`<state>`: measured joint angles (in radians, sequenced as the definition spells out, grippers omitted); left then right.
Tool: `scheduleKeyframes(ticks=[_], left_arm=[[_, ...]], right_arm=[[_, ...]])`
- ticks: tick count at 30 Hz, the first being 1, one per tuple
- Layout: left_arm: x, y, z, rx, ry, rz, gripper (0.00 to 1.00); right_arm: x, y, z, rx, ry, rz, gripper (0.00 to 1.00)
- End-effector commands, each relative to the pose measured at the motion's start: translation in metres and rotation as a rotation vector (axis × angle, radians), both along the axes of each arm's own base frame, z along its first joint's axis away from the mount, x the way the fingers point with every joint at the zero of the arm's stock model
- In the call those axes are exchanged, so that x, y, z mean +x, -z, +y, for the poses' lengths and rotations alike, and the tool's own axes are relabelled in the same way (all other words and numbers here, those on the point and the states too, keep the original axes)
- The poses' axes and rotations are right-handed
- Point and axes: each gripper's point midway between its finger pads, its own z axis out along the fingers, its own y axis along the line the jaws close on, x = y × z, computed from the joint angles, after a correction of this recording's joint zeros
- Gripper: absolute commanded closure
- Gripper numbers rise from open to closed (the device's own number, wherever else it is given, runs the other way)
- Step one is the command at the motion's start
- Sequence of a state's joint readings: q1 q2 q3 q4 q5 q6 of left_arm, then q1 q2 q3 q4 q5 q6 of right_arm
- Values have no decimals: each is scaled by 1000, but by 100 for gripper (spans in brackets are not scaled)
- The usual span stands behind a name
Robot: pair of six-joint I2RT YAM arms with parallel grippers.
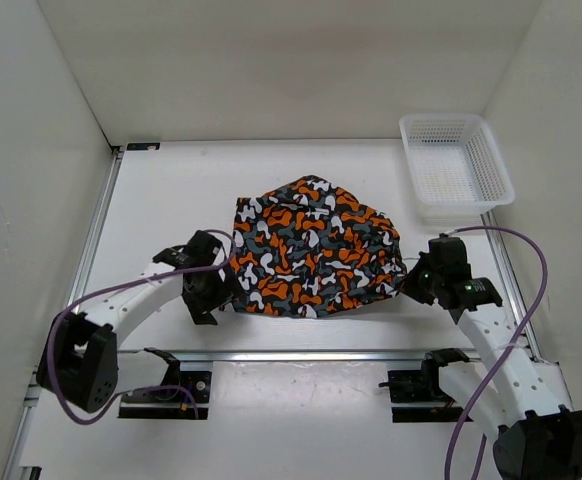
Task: Fold and stack the shorts
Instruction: Flatten the shorts out
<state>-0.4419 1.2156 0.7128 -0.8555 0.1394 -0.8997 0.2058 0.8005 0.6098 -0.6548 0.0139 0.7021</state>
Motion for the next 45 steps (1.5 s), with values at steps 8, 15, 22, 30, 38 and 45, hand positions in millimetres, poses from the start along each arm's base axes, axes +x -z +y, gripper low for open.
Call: scheduleKeyframes(ticks=[8,15,22,30,38,45], left_arm=[[60,33,-13,-9,-72,-23,28],[106,5,-5,-24,-67,-133,90],[237,-129,48,143,-39,-447,90],[316,-373,97,95,-92,-967,90],[197,-532,110,1,-103,-1437,90],[102,-570,105,19,-116,-1569,90]], right_arm=[[10,-17,-1,-12,-4,-49,100],[21,-27,3,-11,-26,-80,100],[133,-121,27,-75,-207,-204,100],[277,-348,69,-43,-299,-712,100],[219,-452,75,37,-354,-1037,100],[128,-460,53,-16,-365,-1075,100]])
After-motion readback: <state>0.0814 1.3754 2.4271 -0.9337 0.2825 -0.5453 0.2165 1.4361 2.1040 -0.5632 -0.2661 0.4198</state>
